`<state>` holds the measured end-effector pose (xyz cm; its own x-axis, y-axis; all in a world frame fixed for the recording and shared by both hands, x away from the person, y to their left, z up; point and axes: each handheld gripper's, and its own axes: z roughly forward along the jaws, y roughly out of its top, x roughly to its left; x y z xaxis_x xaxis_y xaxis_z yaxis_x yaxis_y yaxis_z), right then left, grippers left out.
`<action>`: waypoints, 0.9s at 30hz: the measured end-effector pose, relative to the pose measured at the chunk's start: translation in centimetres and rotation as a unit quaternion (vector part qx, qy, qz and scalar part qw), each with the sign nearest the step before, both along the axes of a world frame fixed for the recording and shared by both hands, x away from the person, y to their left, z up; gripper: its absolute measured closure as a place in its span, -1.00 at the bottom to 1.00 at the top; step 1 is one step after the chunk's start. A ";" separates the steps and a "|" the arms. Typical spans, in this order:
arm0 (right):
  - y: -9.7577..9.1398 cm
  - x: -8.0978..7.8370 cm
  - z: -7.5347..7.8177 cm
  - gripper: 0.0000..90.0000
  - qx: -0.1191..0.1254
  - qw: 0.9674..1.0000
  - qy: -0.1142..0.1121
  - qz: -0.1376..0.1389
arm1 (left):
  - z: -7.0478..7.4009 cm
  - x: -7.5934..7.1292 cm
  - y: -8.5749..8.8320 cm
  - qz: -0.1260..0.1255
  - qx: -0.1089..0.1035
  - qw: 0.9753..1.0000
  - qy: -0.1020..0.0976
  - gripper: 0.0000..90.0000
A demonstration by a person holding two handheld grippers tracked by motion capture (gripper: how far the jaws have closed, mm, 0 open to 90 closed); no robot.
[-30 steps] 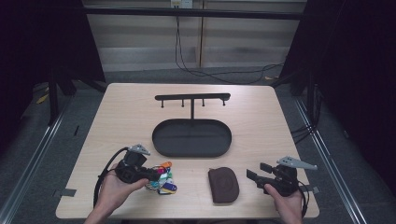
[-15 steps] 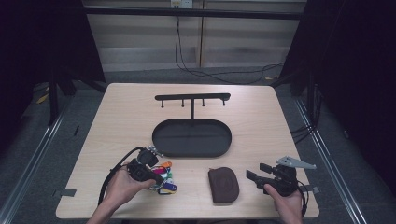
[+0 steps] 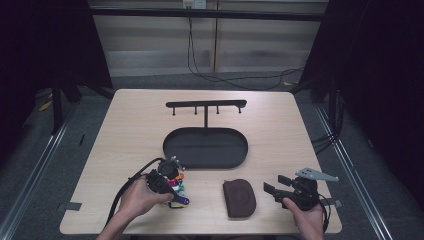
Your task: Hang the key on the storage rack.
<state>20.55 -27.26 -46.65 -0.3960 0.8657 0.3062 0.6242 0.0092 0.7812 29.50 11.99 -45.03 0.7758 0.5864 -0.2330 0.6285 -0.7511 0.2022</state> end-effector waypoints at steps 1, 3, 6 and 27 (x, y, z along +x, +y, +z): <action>0.0 0.0 0.0 -0.38 0.000 1.000 0.000 0.000 | -0.2 0.2 -0.2 -0.002 0.011 1.000 0.005 0.78; 0.0 0.0 0.0 -0.38 -0.001 1.000 0.000 0.000 | -0.5 0.2 -0.5 -0.007 0.019 1.000 0.014 0.78; 0.0 0.0 0.0 -0.38 0.000 1.000 -0.001 0.000 | -0.7 0.3 -0.7 -0.007 0.024 1.000 0.016 0.79; -0.1 0.0 0.0 -0.38 -0.001 1.000 0.000 -0.001 | -0.2 1.1 -1.0 0.003 0.040 0.998 0.040 0.93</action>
